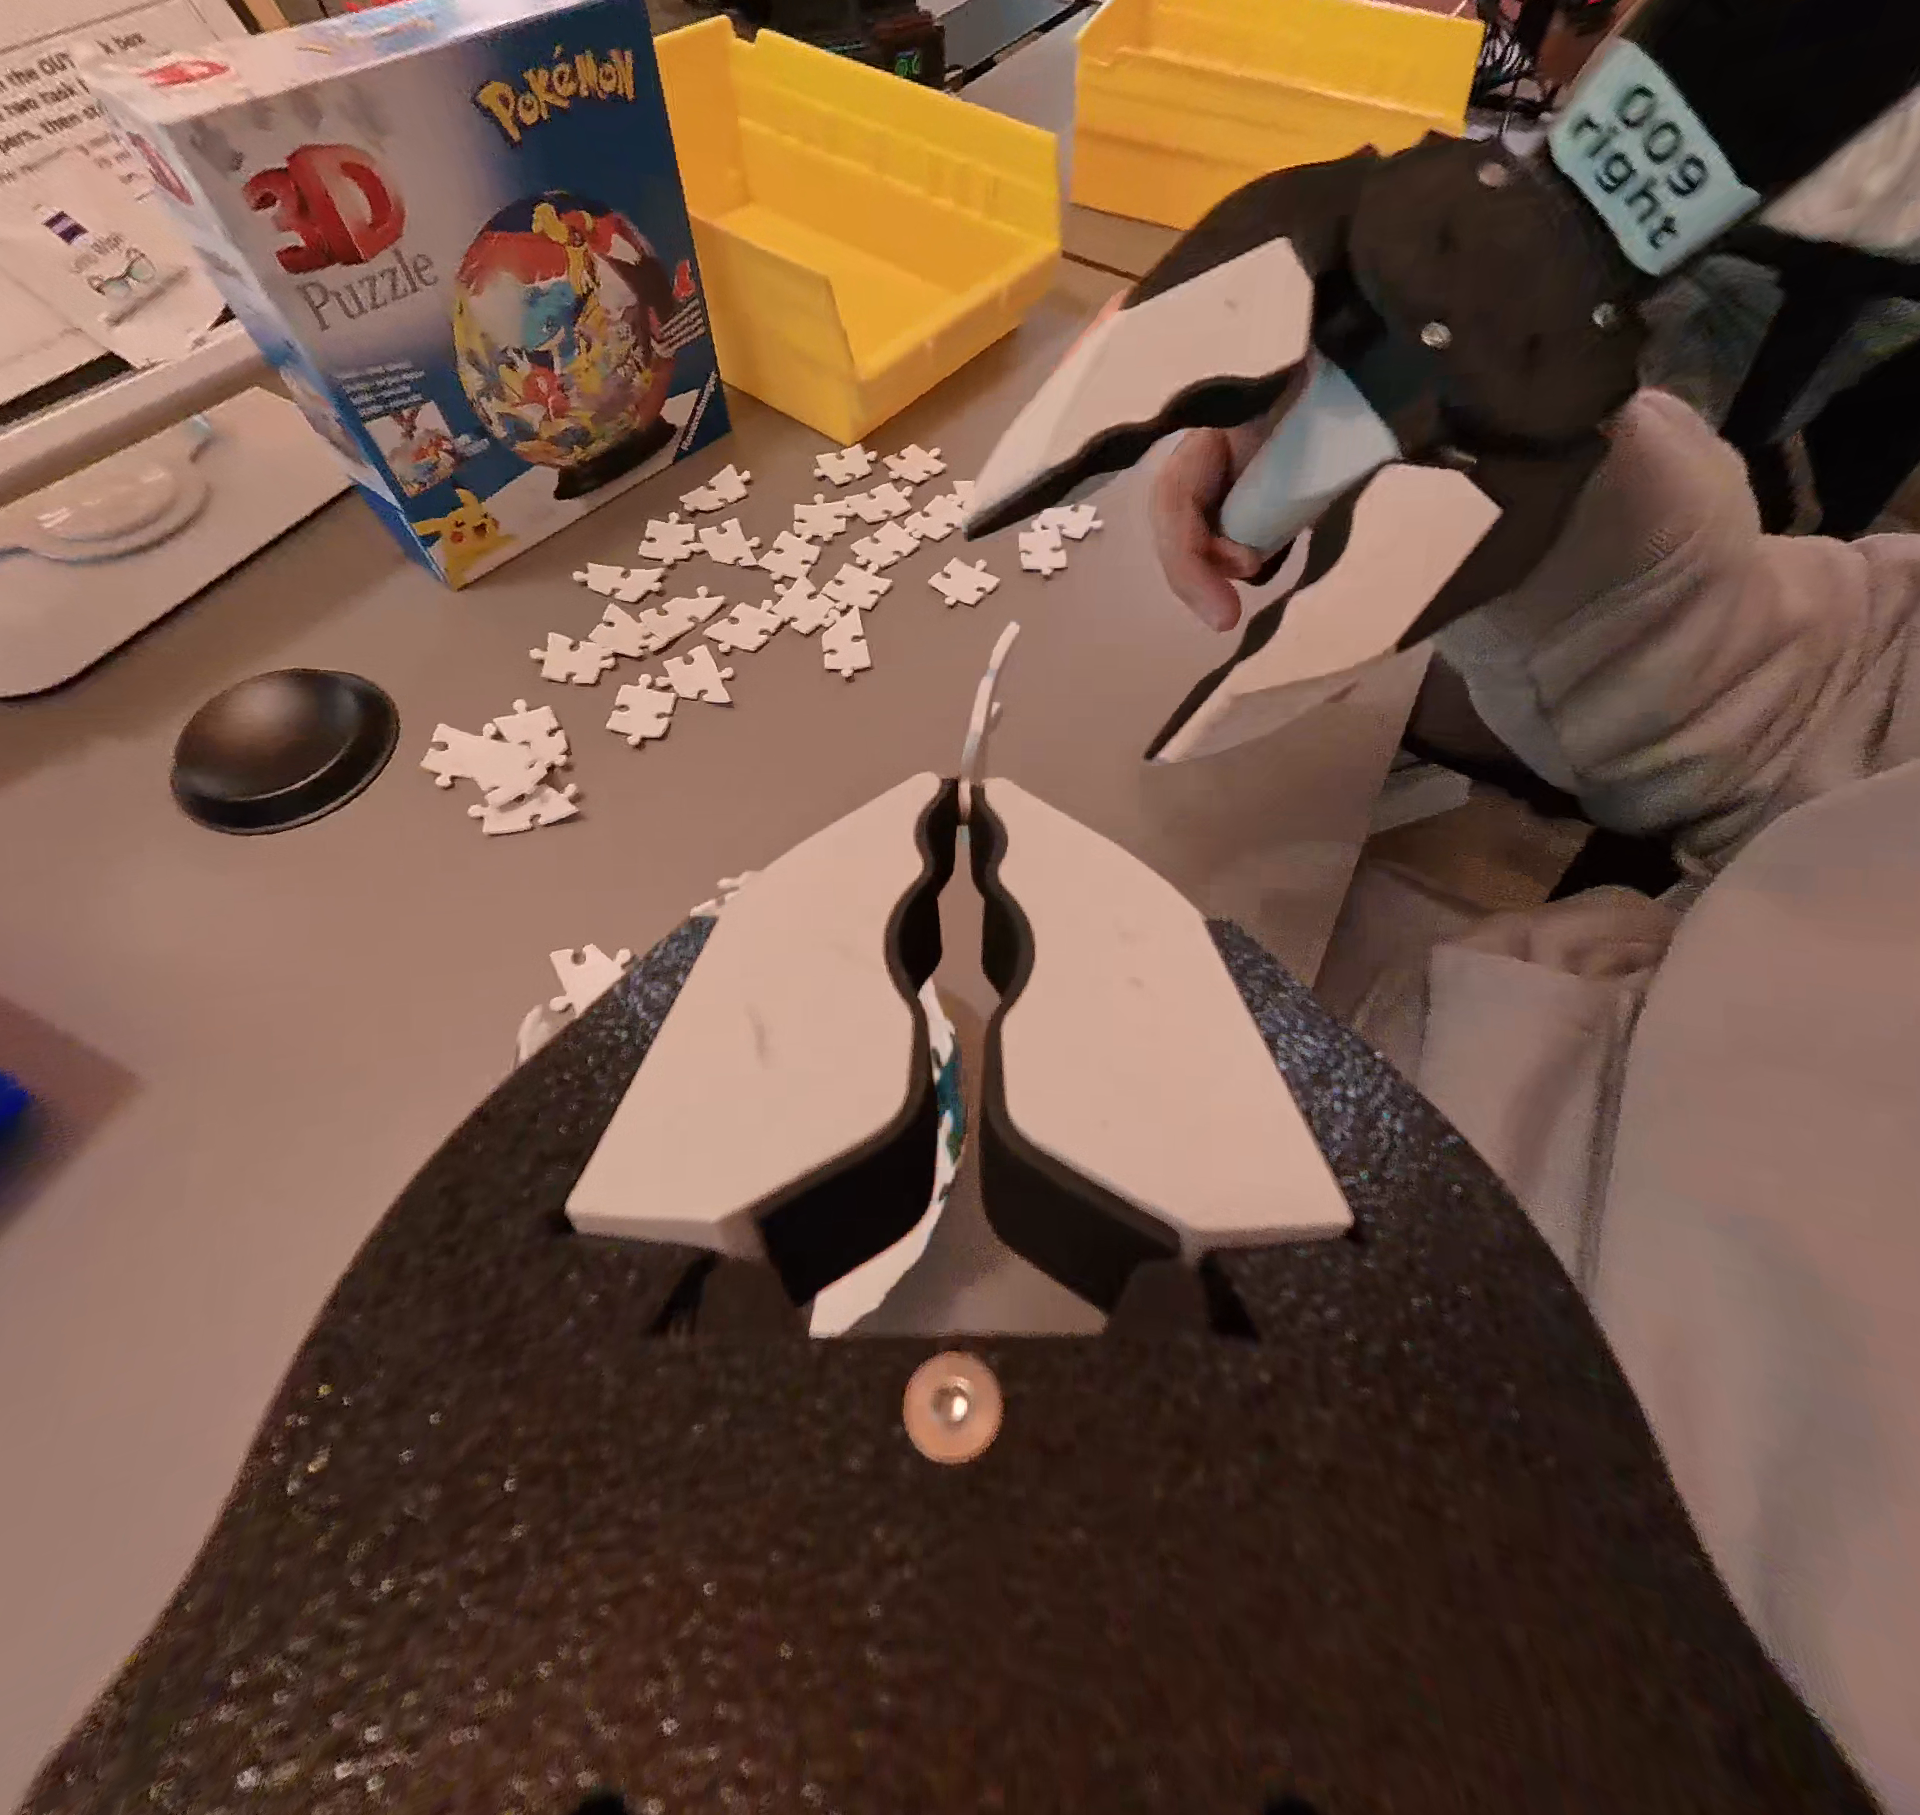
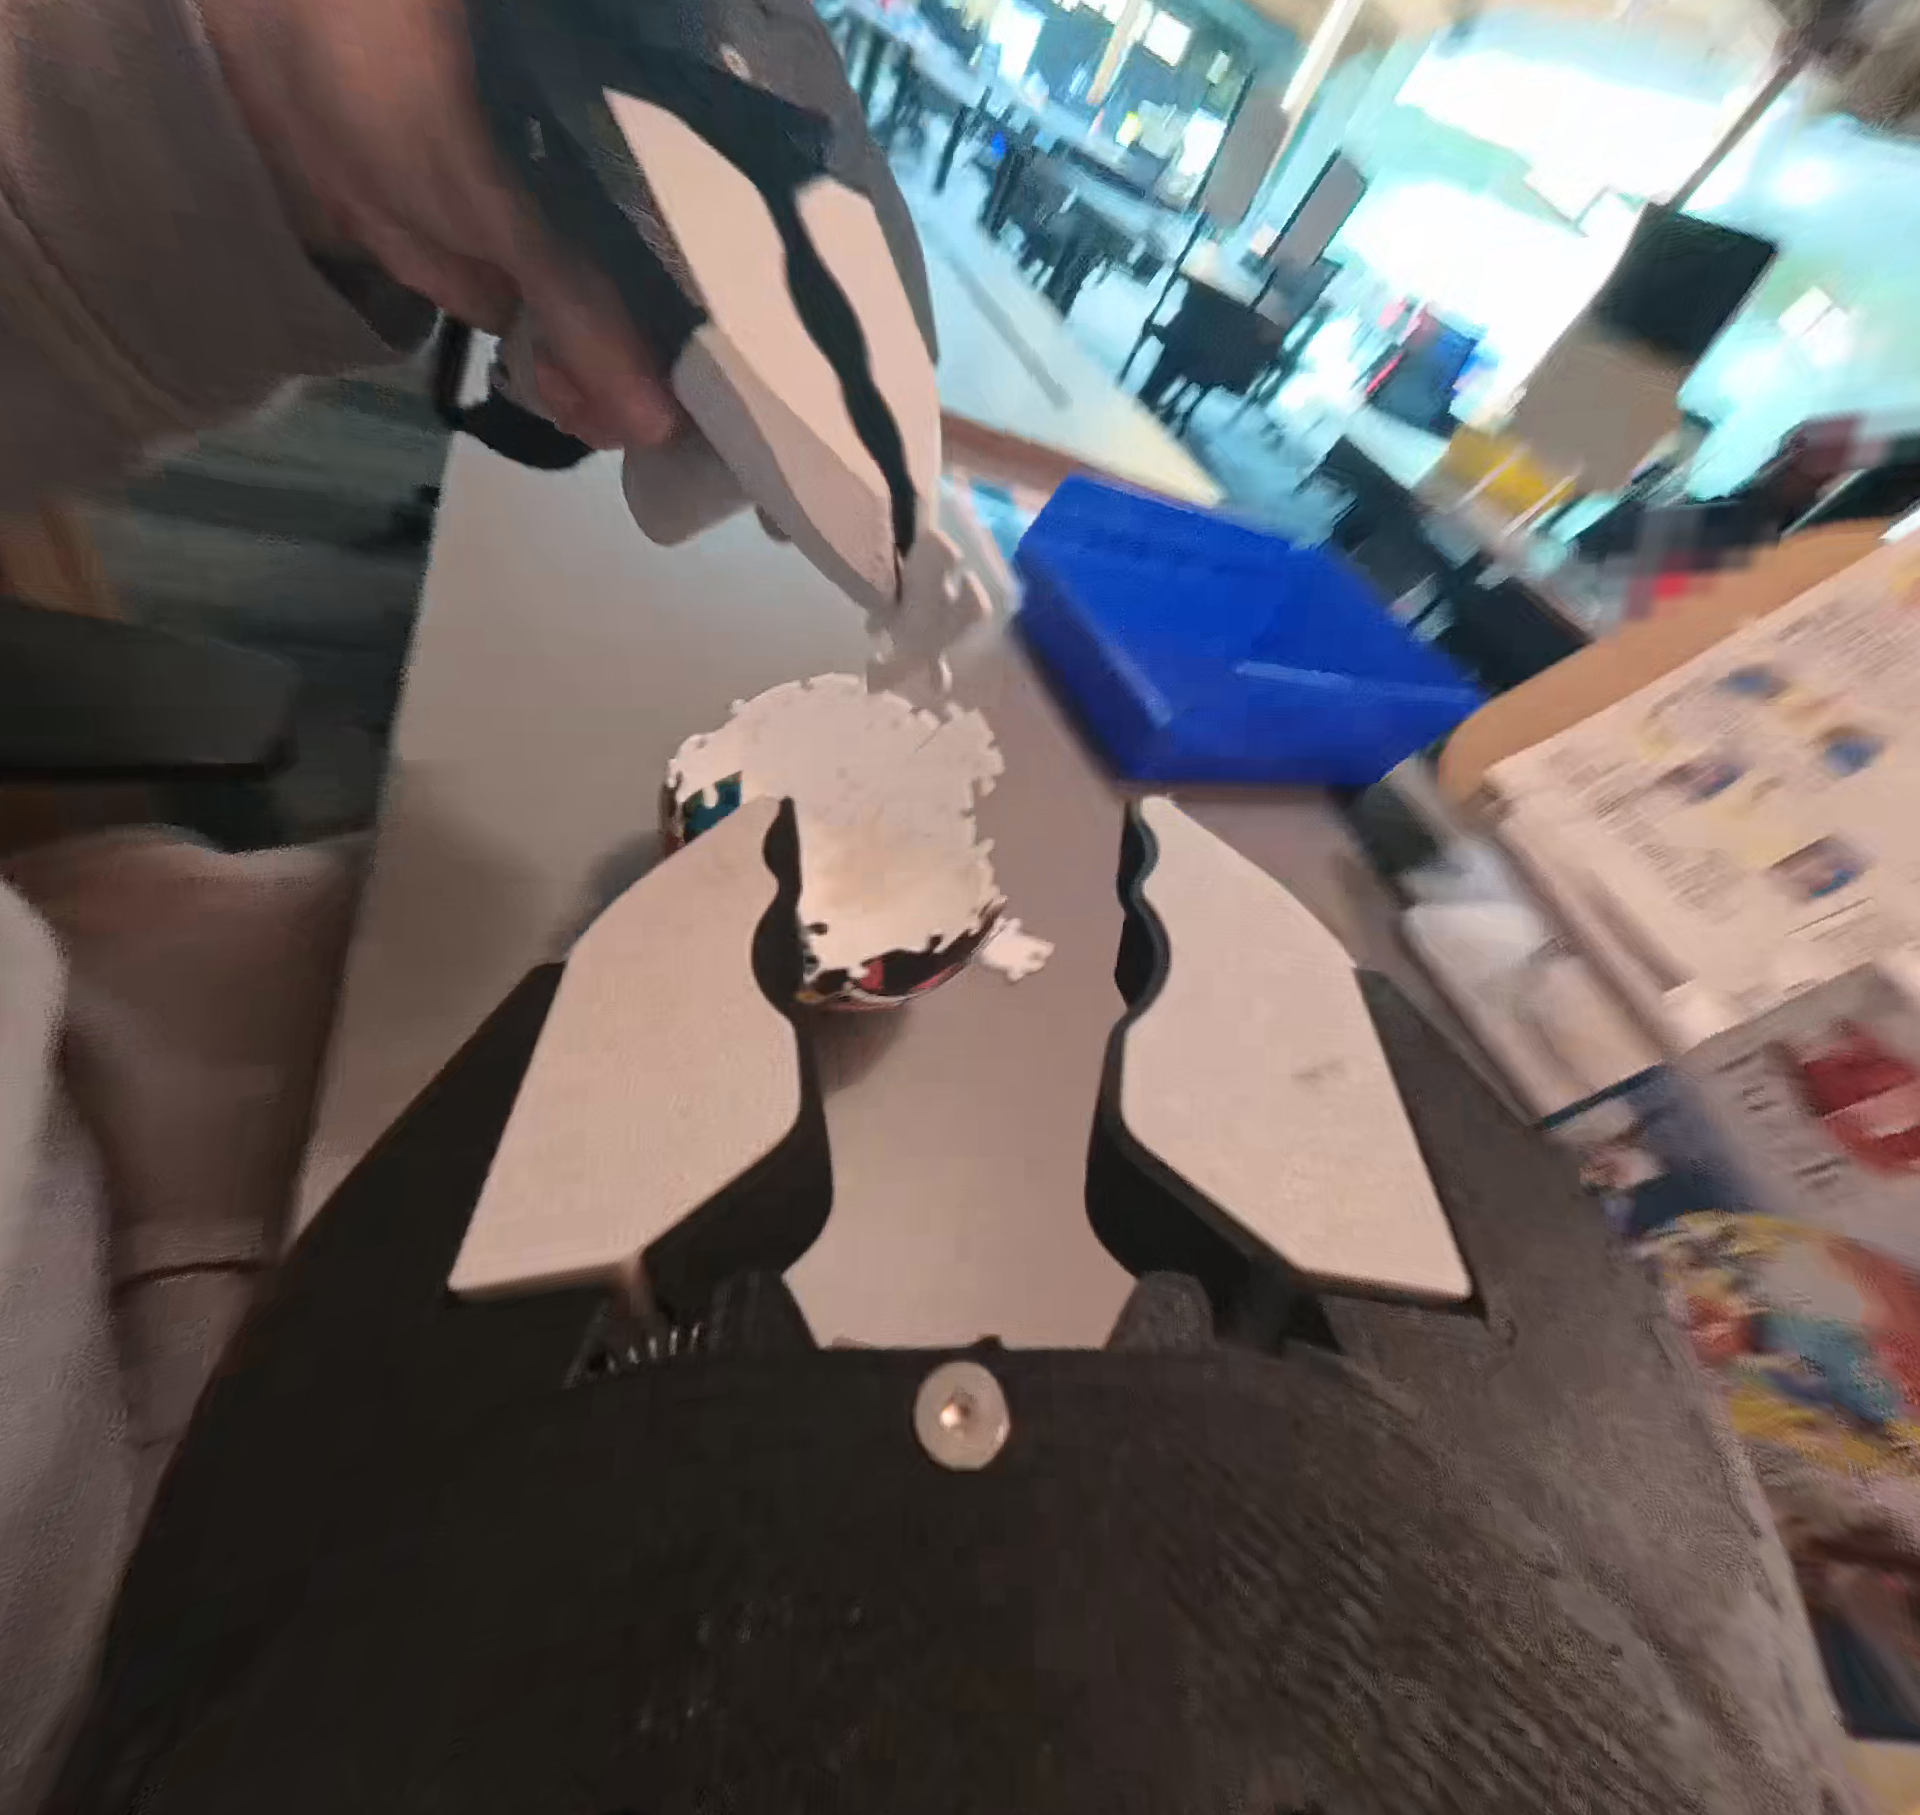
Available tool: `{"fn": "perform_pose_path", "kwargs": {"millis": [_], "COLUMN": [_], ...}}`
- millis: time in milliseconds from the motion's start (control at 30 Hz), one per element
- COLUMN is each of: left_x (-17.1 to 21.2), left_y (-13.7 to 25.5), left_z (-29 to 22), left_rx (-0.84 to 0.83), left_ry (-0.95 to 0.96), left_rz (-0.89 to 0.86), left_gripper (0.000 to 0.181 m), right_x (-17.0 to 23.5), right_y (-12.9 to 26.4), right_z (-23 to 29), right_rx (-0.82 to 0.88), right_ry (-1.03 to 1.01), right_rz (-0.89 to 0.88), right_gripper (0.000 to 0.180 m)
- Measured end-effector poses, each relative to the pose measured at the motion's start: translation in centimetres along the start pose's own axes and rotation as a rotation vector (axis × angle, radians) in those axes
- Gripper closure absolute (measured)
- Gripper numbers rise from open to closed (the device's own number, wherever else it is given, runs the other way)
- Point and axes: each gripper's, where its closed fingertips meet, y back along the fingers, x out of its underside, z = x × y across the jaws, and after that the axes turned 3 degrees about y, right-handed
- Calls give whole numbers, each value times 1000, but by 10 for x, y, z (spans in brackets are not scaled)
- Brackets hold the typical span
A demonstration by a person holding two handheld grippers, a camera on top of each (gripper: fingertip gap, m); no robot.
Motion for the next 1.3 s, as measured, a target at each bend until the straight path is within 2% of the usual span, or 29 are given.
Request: {"fn": "perform_pose_path", "kwargs": {"millis": [67,200,367,533,1000,1100,1200,1300], "left_x": [-1,-1,-7,-7,-17,-20,-29,-28], "left_y": [2,3,9,14,16,17,19,13], "left_z": [3,7,27,46,79,87,85,83], "left_rx": [22,61,30,-4,-216,-269,-245,-210], "left_ry": [28,12,-29,24,20,-1,2,2], "left_rz": [-8,-30,-65,-100,-370,-397,-460,-445], "left_gripper": [179,179,179,179,179,179,180,179], "right_x": [-1,-19,-30,-31,-38,-36,-26,-28], "right_y": [-4,-17,-39,-59,-84,-88,-95,-94], "right_z": [-5,-8,-17,-18,-34,-47,-65,-56], "right_rx": [-47,-144,-304,-431,-535,-508,-449,-541], "right_ry": [-76,-130,-198,-210,-275,-284,-291,-282], "right_rz": [-2,-78,-110,-128,-305,-318,-283,-327], "right_gripper": [122,142,157,169,161,155,145,153]}}
